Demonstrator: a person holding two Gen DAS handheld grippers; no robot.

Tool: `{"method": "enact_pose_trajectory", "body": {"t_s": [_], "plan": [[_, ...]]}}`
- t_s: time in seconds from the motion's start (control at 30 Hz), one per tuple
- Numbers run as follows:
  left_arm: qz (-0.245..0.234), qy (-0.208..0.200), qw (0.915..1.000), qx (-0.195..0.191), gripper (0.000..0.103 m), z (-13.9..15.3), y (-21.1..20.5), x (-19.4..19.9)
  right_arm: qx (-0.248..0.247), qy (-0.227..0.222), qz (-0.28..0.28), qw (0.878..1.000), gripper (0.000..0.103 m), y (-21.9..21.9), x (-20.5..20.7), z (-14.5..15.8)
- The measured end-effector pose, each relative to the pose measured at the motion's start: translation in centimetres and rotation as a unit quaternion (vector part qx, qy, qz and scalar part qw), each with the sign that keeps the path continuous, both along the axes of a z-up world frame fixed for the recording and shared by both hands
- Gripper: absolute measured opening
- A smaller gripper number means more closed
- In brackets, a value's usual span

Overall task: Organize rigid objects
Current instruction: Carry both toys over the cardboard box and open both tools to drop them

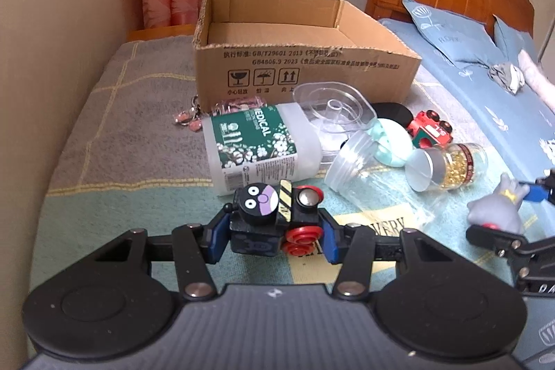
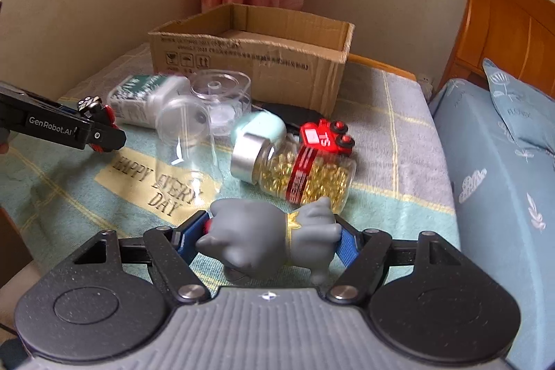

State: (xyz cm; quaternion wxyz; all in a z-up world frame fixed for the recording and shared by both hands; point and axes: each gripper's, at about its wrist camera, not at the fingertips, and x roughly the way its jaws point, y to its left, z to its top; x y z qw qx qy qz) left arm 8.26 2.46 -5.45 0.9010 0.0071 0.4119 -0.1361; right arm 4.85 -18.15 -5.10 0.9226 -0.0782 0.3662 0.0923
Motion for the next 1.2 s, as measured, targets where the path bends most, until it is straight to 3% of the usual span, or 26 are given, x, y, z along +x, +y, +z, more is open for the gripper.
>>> {"method": "enact_pose_trajectory", "body": {"t_s": [0.23,0.47,0.67,0.87,1.0,1.2], "plan": [[-0.021,-0.001,0.9997,0.007,0.051,3.0,-0.5,1.3,0.028,-0.022,0.043,0.998,0.078,-0.7,1.6,3.9],[-0.036,-0.029,0.9988,0.014,0.051,7.0,-1.7,5.3,0.042,-0.068,0.055,0.995,0.078,-0.9,6.1,7.6],[-0.043,-0.049,0.9976,0.023,0.051,9.8,-2.6,9.9,0.037,-0.084,0.065,0.994,0.078,-0.5,10.8,9.3],[-0.046,-0.041,0.9974,0.038,0.051,10.5,-3.6,14.7,0.044,-0.079,0.050,0.995,0.079,-0.2,16.1,9.8],[-0.047,-0.037,0.9967,0.054,0.051,10.3,-4.4,17.3,0.037,-0.074,0.034,0.996,0.103,-0.2,18.8,9.3],[-0.050,-0.020,0.9962,0.069,0.051,9.6,-5.1,20.3,0.052,-0.059,0.031,0.996,0.103,-1.1,18.1,8.6]]}}
